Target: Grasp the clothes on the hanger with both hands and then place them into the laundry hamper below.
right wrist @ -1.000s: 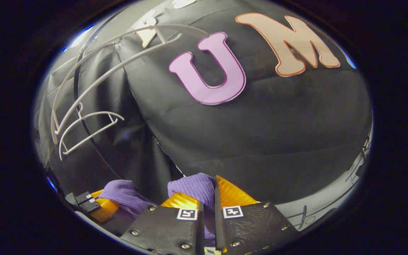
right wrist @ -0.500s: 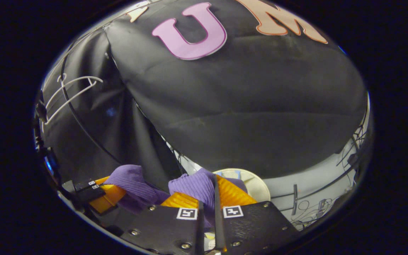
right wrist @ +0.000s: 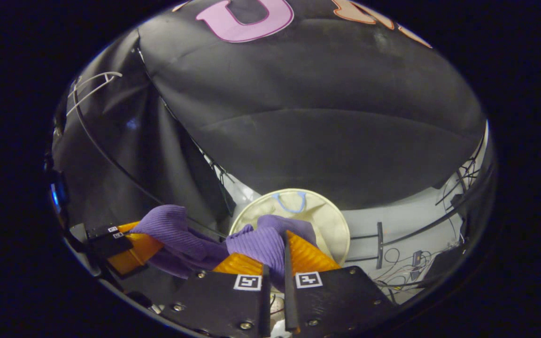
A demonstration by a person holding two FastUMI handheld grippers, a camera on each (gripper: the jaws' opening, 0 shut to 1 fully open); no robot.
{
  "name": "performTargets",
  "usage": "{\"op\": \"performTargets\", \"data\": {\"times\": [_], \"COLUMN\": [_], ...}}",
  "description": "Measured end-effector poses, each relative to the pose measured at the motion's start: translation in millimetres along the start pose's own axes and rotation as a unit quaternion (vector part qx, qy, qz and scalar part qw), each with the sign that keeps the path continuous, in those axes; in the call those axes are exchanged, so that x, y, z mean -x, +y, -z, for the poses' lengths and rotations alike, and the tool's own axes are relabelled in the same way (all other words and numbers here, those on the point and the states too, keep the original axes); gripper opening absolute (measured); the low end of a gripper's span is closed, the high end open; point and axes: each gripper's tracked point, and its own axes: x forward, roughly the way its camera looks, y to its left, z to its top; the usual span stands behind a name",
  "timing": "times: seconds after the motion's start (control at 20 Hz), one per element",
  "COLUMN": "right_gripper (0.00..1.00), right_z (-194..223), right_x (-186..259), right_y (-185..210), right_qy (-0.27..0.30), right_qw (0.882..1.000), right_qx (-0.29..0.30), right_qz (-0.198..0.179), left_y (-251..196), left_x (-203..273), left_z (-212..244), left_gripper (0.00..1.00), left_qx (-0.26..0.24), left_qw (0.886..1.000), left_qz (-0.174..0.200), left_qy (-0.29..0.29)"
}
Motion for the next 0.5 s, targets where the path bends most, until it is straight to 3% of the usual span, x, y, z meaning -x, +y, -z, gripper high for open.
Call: {"op": "performTargets", "data": {"times": [0.5], "right_gripper": [0.12], "right_z": [40.6], "right_x": [-4.7], "right_y": [-11.7], "right_qy": [0.066], "right_qw": [0.998], "right_qx": [0.012], "right_qz": [0.020], "left_y": [-3.4], "left_x": [-8.6], "left_z": [53.0], "left_gripper": [0.12], "left_qx": [0.046], "left_qw": [0.994], "left_qz": [0.001], "left_qy": [0.100]}}
